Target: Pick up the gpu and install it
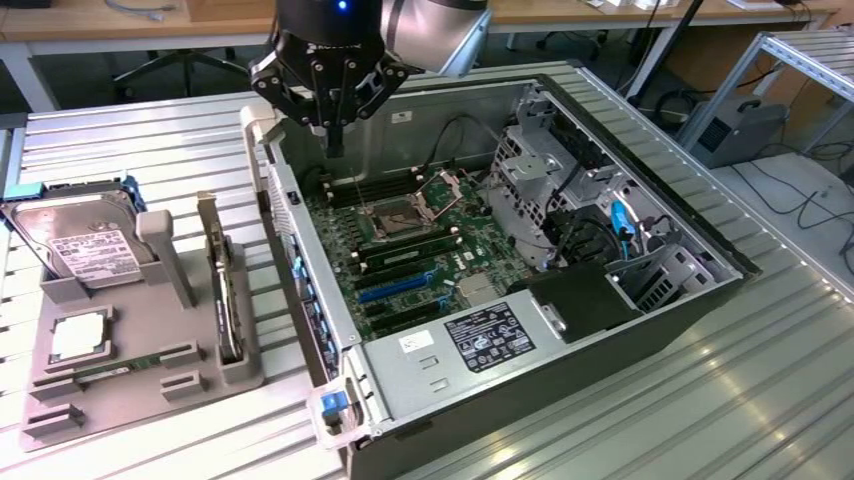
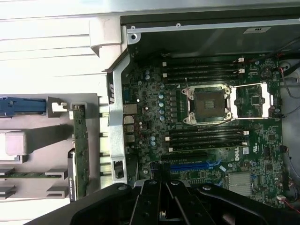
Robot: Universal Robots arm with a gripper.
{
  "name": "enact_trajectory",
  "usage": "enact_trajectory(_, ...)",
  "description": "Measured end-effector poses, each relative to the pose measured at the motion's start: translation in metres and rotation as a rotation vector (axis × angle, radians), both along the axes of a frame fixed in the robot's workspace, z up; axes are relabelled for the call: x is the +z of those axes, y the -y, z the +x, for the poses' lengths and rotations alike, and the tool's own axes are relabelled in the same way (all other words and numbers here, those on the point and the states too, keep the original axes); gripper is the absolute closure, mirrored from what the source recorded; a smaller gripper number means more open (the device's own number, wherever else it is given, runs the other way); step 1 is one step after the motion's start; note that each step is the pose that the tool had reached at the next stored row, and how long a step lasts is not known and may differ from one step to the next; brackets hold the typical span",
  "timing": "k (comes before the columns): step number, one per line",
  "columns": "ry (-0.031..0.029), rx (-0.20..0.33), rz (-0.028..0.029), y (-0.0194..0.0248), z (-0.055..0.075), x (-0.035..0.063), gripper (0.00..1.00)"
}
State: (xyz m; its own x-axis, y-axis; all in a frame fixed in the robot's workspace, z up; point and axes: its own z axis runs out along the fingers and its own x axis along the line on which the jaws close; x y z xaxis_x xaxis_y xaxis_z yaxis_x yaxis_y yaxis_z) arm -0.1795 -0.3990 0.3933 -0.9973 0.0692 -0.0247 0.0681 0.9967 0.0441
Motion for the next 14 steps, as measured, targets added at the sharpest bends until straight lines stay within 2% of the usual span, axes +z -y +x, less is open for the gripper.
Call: enact_trajectory(14,0.0000,0.000,0.0000,0.0000,-0.0078,0.0000,0.89)
